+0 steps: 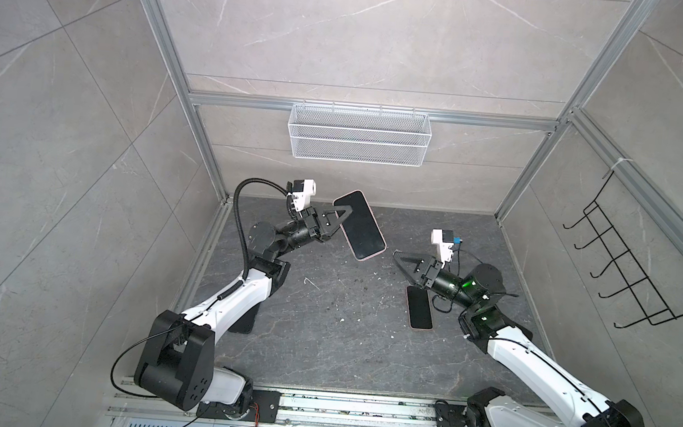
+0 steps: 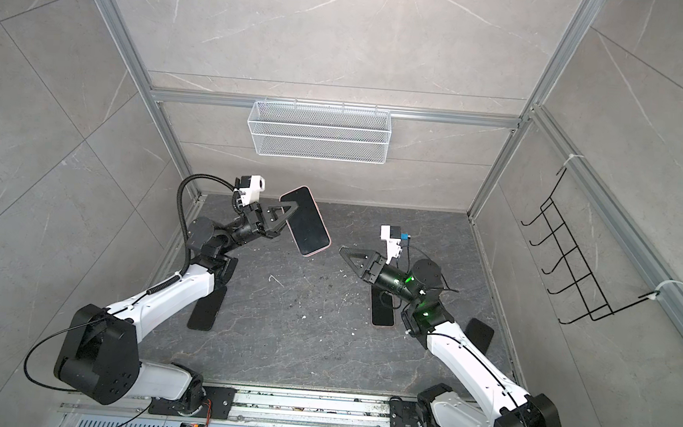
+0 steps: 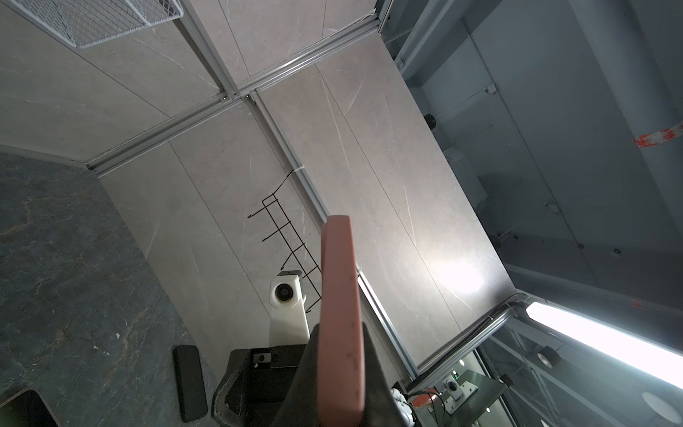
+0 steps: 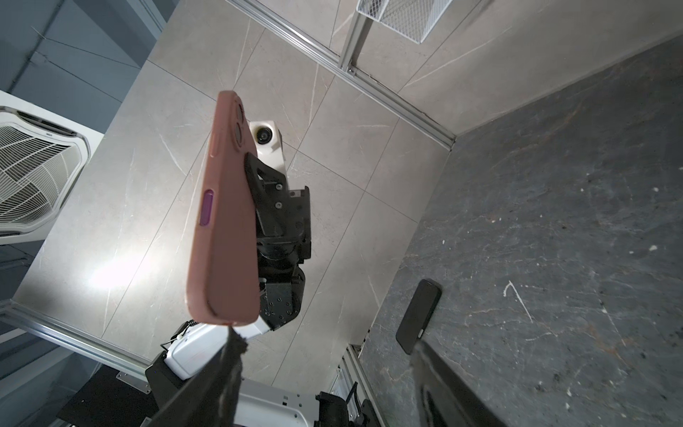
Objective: Take the phone out of the phone case
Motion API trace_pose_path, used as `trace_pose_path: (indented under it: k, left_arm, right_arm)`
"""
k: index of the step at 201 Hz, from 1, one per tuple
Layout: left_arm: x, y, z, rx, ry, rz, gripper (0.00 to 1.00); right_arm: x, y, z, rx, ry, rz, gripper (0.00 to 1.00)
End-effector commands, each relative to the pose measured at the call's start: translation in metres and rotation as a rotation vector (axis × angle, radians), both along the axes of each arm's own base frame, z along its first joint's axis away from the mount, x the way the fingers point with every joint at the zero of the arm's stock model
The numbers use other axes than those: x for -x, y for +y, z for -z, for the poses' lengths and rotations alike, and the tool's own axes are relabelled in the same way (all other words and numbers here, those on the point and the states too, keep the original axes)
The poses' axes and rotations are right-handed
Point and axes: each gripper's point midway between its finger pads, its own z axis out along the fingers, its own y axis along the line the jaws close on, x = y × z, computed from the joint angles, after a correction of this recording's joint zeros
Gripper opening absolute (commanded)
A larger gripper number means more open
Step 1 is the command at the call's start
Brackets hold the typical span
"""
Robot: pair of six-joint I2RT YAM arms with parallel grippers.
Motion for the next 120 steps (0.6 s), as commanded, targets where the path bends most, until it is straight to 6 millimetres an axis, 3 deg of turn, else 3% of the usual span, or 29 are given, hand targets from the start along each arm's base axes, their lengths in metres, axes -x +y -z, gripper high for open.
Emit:
trace_pose_path:
  k: [1, 61, 120]
  left_arm:
    - [0.010, 0.004, -0.022, 0.059, -0.091, -0.010, 0.00]
    - [0.006, -0.005, -0.014, 0.051, -0.065, -0.001, 0.00]
    - [0.006, -0.010, -0.013, 0.050, -0.065, 0.004, 0.00]
  right_arm:
    - [0.005, 0.002, -0.035, -0.059, -0.084, -0.031, 0.69]
    - [0.010, 0.008, -0.051, -0.096, -0.114, -0.066, 0.58]
    - [0.012, 0.017, -0.050, -0.107, -0.108, -0.095, 0.47]
